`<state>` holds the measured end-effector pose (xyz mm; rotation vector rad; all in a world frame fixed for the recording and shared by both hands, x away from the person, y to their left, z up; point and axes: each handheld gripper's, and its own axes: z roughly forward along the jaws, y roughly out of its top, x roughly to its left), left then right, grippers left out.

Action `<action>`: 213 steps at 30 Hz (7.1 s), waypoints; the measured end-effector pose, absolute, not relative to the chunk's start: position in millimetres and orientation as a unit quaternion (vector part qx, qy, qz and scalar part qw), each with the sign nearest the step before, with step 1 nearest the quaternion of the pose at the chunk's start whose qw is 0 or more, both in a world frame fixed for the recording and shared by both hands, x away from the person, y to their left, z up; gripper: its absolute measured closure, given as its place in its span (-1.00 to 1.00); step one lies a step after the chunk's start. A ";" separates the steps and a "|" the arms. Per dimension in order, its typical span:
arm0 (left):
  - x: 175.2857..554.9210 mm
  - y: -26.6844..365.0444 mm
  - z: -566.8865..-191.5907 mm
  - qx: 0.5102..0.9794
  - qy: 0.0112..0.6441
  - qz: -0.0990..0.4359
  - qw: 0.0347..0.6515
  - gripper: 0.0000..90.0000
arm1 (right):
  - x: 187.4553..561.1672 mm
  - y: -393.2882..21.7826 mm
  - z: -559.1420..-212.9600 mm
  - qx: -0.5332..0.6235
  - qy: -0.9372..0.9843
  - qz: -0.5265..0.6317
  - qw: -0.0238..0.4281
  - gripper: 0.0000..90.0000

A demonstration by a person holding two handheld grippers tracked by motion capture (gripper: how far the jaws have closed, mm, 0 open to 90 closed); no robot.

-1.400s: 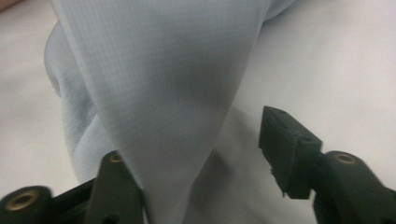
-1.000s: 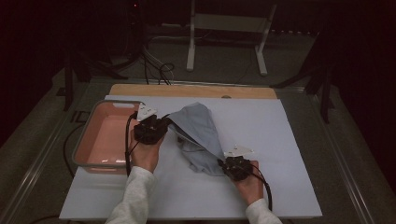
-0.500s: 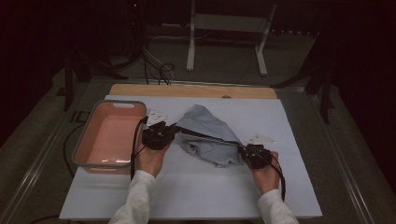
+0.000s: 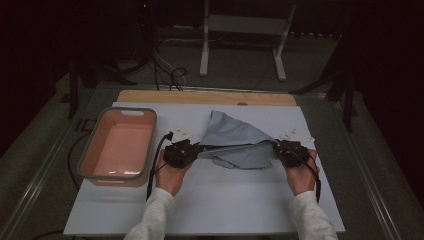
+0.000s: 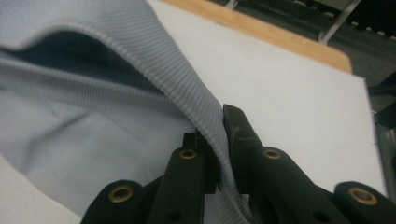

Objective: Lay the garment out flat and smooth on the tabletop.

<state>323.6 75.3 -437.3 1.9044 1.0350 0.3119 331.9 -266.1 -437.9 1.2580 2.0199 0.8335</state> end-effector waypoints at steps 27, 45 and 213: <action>260.4 132.7 -460.7 0.788 0.417 0.133 0.433 0.96 | 264.6 -246.8 -429.0 0.370 0.819 0.403 0.174 -0.32; 238.3 147.7 -472.4 0.785 0.423 0.128 0.434 0.95 | 275.6 -250.2 -472.9 0.452 0.788 0.389 0.152 -0.13; 308.9 95.1 -502.9 0.819 0.439 0.107 0.354 0.85 | 314.6 -266.7 -493.6 0.555 0.743 0.333 0.172 0.29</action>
